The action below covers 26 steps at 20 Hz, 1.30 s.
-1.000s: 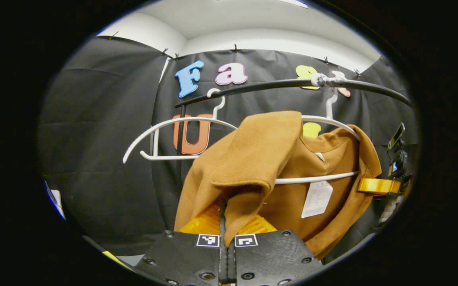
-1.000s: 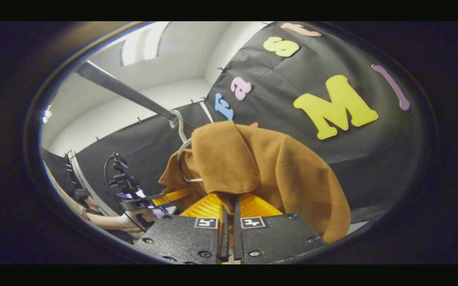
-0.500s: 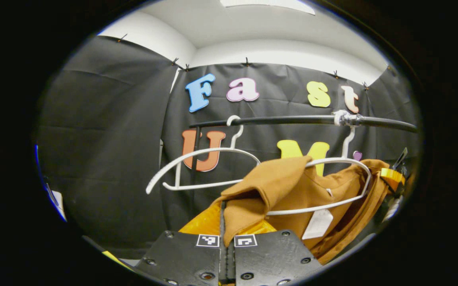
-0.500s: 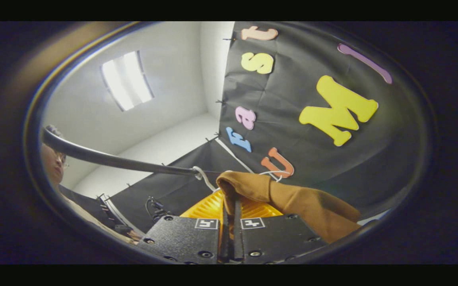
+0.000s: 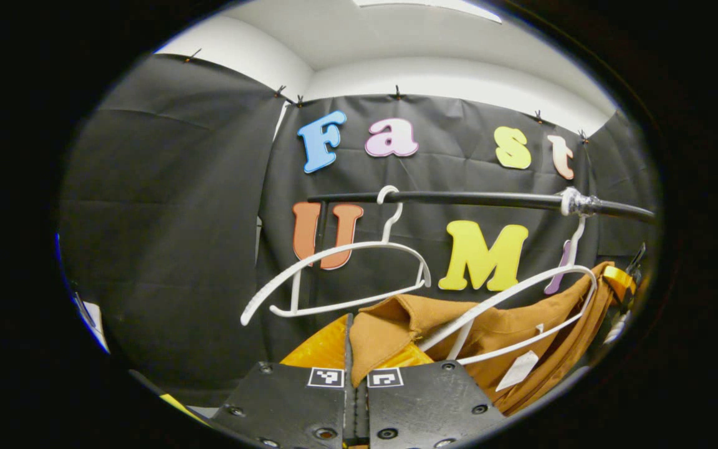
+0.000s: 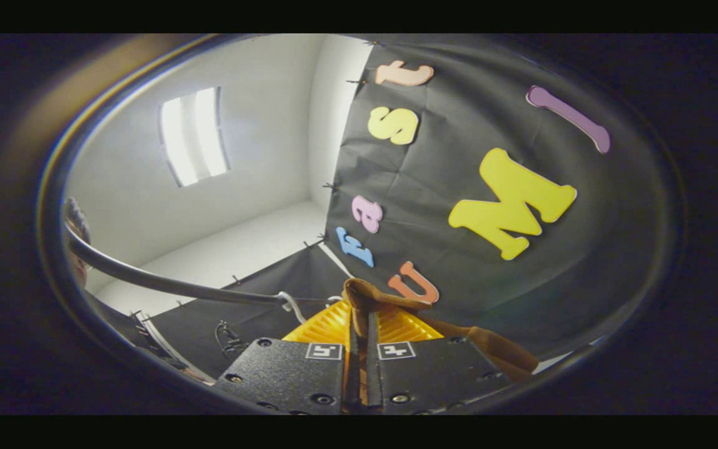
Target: Grasp the clothes on the hanger with both hands and then place them into the laundry hamper below.
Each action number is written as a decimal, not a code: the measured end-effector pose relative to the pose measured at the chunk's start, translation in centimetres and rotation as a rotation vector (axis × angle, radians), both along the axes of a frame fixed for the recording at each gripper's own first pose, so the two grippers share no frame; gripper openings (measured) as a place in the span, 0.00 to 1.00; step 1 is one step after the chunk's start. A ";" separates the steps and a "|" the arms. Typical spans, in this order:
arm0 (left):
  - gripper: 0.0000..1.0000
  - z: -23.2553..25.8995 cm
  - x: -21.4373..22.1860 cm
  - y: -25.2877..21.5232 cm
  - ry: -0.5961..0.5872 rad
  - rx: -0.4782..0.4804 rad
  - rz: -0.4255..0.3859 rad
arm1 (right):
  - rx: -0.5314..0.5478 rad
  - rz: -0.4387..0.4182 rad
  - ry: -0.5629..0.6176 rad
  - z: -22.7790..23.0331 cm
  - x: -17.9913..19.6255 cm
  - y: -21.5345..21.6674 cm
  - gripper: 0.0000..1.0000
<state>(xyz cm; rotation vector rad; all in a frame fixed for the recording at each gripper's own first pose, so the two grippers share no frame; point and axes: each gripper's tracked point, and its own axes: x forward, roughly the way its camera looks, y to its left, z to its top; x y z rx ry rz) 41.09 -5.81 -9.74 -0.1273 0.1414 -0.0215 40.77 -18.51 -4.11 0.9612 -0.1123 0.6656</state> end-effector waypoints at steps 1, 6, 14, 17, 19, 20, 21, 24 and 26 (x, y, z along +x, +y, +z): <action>0.00 -0.1 0.1 -0.3 0.001 0.003 -0.006 | 0.002 -0.012 0.015 -0.6 0.5 -0.4 0.07; 0.04 -1.6 0.3 0.2 0.028 -0.053 -0.013 | 0.030 -0.011 0.076 -2.4 2.1 -1.3 0.07; 0.05 -4.1 0.8 1.2 0.059 -0.192 -0.019 | 0.132 0.034 0.156 -4.8 5.0 -1.6 0.07; 0.05 -6.0 0.3 0.9 0.093 -0.202 -0.018 | 0.148 0.027 0.192 -6.0 5.7 -2.7 0.07; 0.05 -7.3 0.2 0.0 0.115 -0.197 -0.037 | 0.163 0.013 0.233 -7.6 6.0 -3.0 0.07; 0.05 -8.1 -0.1 -0.4 0.129 -0.189 -0.044 | 0.143 0.003 0.268 -9.1 6.0 -2.7 0.07; 0.00 -8.8 -0.2 -0.3 0.144 -0.183 -0.043 | 0.123 0.003 0.291 -10.4 6.0 -2.1 0.07; 0.05 -10.4 -0.8 -0.9 0.180 -0.209 -0.035 | 0.107 0.018 0.357 -13.6 5.0 -1.4 0.07; 0.00 -11.7 -1.3 -0.8 0.207 -0.212 -0.021 | 0.098 0.022 0.398 -15.3 4.1 -0.9 0.07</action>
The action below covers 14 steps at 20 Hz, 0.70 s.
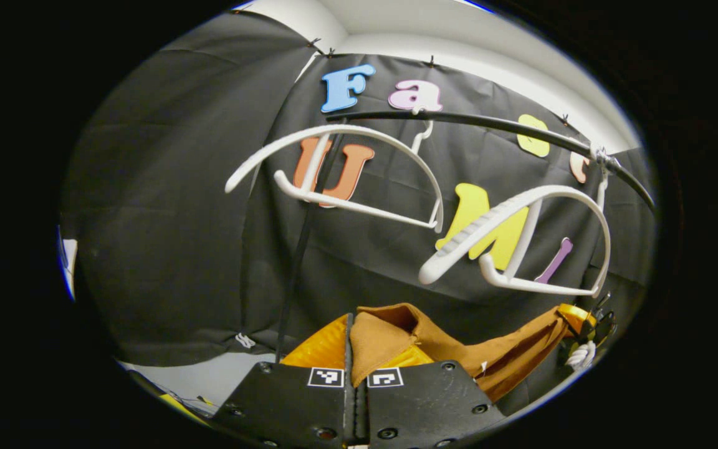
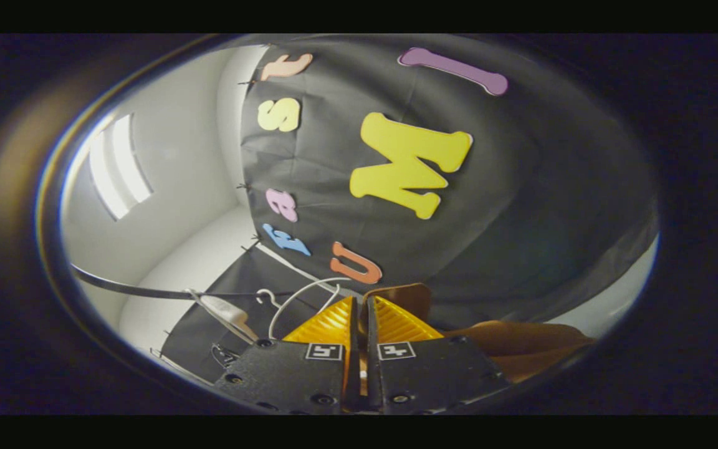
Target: Grasp the clothes on the hanger with both hands and then place them into the laundry hamper below.
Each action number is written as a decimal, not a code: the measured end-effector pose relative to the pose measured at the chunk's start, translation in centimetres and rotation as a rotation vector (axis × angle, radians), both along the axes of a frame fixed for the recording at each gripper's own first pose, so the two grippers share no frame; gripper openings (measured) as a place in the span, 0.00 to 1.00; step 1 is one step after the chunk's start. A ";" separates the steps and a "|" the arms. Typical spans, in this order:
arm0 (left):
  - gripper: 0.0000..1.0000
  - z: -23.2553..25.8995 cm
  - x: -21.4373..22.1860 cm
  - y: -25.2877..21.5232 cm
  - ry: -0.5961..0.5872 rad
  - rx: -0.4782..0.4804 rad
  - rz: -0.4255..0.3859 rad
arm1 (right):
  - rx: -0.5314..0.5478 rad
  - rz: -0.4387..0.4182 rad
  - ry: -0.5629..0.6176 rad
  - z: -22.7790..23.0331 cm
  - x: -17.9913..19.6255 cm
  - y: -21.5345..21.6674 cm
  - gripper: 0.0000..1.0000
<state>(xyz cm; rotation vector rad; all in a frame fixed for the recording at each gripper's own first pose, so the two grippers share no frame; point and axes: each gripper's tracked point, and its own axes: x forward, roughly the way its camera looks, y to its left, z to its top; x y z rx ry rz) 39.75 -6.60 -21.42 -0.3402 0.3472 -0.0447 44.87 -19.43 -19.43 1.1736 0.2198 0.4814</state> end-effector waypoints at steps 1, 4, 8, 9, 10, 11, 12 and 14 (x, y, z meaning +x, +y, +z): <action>0.05 -0.4 -0.3 -0.1 0.009 0.009 0.000 | -0.008 0.011 0.011 -0.4 -0.5 0.4 0.07; 0.05 -0.4 -1.6 -0.5 0.011 0.047 -0.009 | -0.060 0.058 0.007 -0.5 -3.2 2.5 0.07; 0.00 0.7 -3.9 -1.8 0.000 0.054 -0.047 | -0.066 0.120 -0.014 0.9 -6.9 6.7 0.07; 0.05 1.2 -4.3 -2.3 -0.004 0.058 -0.065 | -0.069 0.133 -0.022 1.4 -7.9 7.6 0.07; 0.00 1.9 -4.8 -2.9 -0.013 0.057 -0.087 | -0.069 0.139 -0.037 2.3 -9.2 8.5 0.07; 0.00 2.6 -5.3 -3.4 -0.025 0.058 -0.108 | -0.066 0.143 -0.048 3.4 -10.1 9.6 0.07; 0.00 3.4 -5.9 -4.0 -0.033 0.053 -0.133 | -0.067 0.152 -0.059 4.3 -11.1 10.9 0.07; 0.00 5.0 -7.2 -5.3 -0.052 0.053 -0.186 | -0.083 0.177 -0.082 6.2 -13.2 13.6 0.07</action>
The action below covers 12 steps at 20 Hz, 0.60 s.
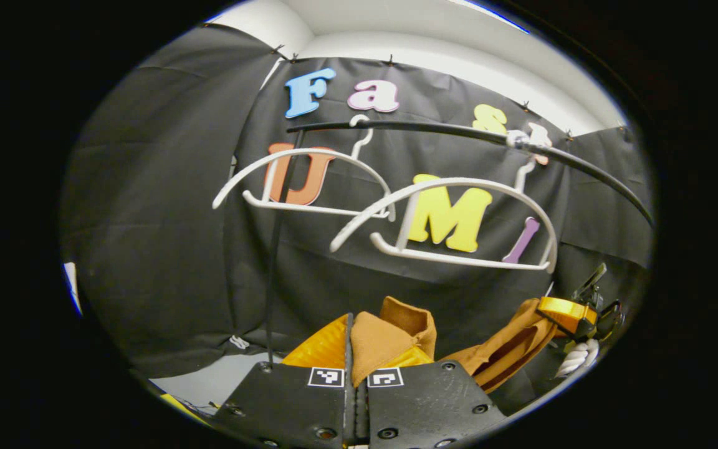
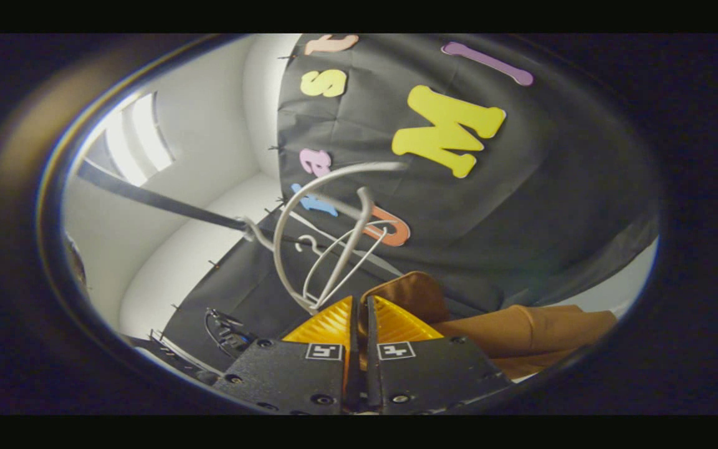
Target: Grasp the clothes on the hanger with both hands and then place them into the laundry hamper below.
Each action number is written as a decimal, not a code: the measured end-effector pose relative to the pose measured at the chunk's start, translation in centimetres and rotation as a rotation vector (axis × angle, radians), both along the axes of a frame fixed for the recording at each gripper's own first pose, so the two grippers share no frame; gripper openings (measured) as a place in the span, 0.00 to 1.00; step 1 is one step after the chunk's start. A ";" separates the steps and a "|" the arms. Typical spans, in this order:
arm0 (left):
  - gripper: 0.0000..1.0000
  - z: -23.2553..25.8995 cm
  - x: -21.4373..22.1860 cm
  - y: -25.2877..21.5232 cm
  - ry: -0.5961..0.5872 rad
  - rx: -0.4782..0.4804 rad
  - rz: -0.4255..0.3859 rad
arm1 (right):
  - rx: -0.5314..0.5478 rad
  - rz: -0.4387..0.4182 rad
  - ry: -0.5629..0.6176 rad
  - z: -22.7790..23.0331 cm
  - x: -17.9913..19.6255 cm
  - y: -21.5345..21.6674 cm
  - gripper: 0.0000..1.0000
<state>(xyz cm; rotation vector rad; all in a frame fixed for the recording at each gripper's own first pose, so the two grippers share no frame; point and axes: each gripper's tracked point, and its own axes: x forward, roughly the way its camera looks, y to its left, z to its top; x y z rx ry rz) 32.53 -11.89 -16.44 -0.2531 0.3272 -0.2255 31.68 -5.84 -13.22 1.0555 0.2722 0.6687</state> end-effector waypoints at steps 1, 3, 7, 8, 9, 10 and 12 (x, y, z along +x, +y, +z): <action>0.05 0.8 -0.5 -0.7 -0.008 -0.001 -0.029 | -0.009 0.014 -0.019 0.9 -0.8 1.4 0.07; 0.04 1.8 -1.5 -2.2 -0.016 -0.008 -0.081 | -0.017 0.045 -0.049 2.5 -2.5 4.1 0.07; 0.04 2.0 -3.5 -4.3 -0.003 -0.045 -0.156 | -0.053 0.092 -0.077 3.4 -5.0 8.6 0.07; 0.04 1.4 -3.7 -4.4 0.002 -0.040 -0.162 | -0.077 0.094 -0.066 2.5 -5.2 9.5 0.07; 0.00 0.3 -3.8 -4.5 0.019 -0.032 -0.170 | -0.101 0.093 -0.046 1.3 -5.1 10.0 0.07; 0.05 -1.0 -4.1 -4.8 0.040 -0.027 -0.176 | -0.117 0.094 -0.024 0.1 -5.4 10.7 0.07; 0.05 -3.9 -4.8 -5.4 0.083 -0.017 -0.192 | -0.168 0.086 0.028 -3.0 -5.4 11.3 0.06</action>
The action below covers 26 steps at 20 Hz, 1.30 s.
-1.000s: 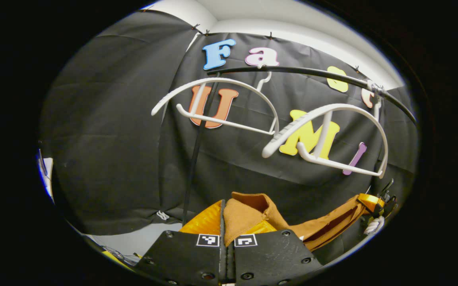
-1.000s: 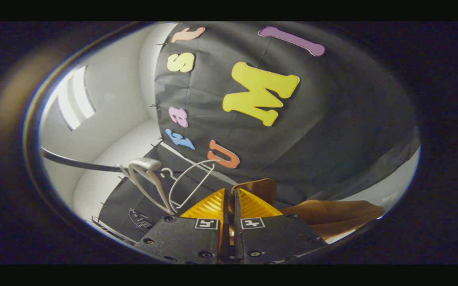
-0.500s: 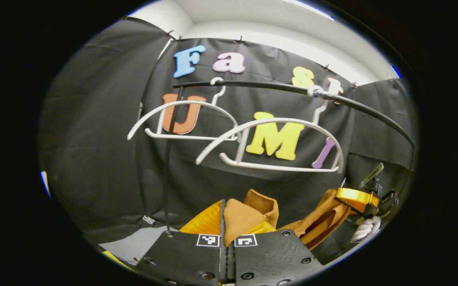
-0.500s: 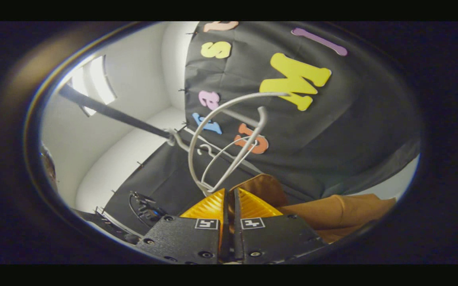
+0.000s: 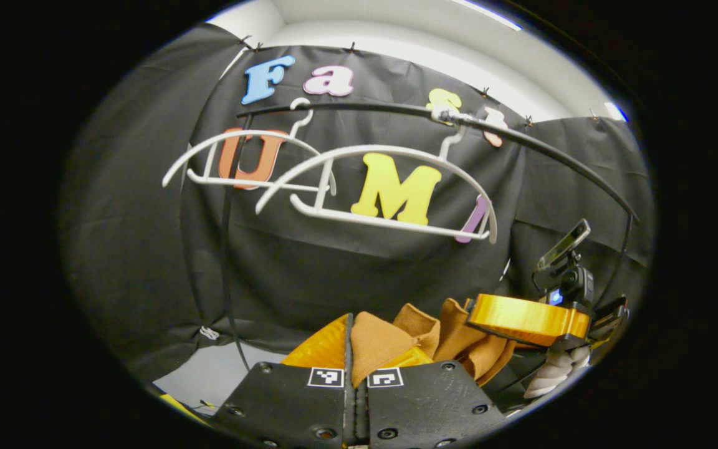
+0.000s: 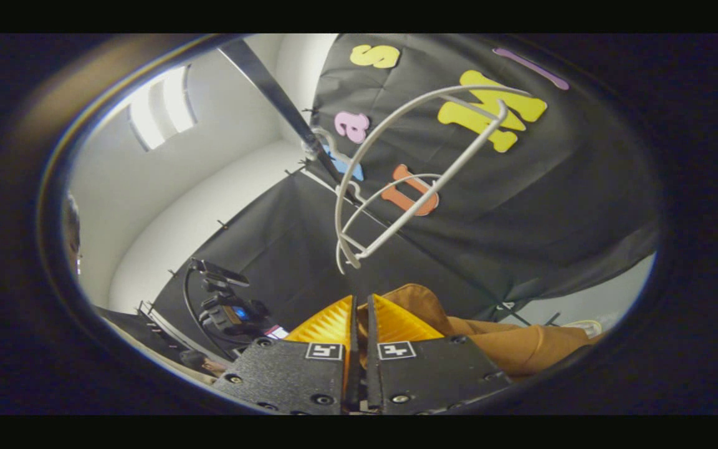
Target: Grasp the clothes on the hanger with both hands and then place them into the laundry hamper below.
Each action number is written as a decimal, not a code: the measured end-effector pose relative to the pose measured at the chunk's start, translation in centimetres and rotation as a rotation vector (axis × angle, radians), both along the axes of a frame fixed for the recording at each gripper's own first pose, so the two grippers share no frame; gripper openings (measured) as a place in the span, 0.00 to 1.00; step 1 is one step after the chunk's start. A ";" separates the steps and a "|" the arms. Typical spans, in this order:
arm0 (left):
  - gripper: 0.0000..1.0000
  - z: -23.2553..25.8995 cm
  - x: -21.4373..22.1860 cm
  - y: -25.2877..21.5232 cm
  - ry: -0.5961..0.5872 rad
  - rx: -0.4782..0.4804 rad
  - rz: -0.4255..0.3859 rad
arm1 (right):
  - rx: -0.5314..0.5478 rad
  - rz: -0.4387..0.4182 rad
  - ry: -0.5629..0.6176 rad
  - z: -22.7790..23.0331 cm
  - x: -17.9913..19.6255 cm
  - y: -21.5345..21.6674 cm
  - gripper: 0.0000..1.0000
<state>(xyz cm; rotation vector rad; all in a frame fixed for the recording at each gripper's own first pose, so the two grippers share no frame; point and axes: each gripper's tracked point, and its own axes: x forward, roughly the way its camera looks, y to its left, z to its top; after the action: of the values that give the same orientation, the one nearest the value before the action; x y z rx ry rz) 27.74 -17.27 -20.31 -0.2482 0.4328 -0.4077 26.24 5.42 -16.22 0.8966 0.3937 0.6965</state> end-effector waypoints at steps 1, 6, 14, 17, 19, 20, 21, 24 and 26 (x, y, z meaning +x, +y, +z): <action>0.00 -1.8 -0.5 -0.2 0.028 0.008 -0.009 | -0.046 -0.002 0.021 -1.7 0.0 0.2 0.06; 0.05 -11.6 -3.9 -1.9 0.196 0.031 -0.042 | -0.205 -0.014 0.197 -11.5 -1.4 0.7 0.07; 0.05 -24.7 -10.4 -4.3 0.485 0.052 -0.051 | -0.399 0.011 0.510 -25.3 -6.2 0.7 0.07; 0.05 -27.9 -13.1 -3.8 0.565 0.084 -0.042 | -0.467 0.020 0.607 -28.1 -6.1 0.4 0.07; 0.05 -29.0 -14.4 -3.2 0.614 0.109 -0.039 | -0.520 0.026 0.635 -29.5 -8.5 1.0 0.07; 0.05 -29.1 -14.7 -3.3 0.626 0.106 -0.040 | -0.539 0.031 0.645 -29.6 -8.8 1.0 0.07; 0.05 -29.5 -14.5 -3.2 0.626 0.111 -0.038 | -0.543 0.030 0.646 -29.5 -8.8 1.0 0.07; 0.05 -29.2 -14.0 -3.2 0.614 0.127 -0.049 | -0.547 0.015 0.641 -29.5 -8.4 0.6 0.07; 0.00 -28.9 -14.0 -2.7 0.612 0.152 -0.049 | -0.560 -0.001 0.632 -29.5 -8.2 0.3 0.08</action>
<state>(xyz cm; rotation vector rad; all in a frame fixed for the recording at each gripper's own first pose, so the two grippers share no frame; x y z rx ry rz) 13.78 -19.97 -49.22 -0.2119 1.0677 -0.3397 18.05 5.77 -45.74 0.5578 1.0919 0.2535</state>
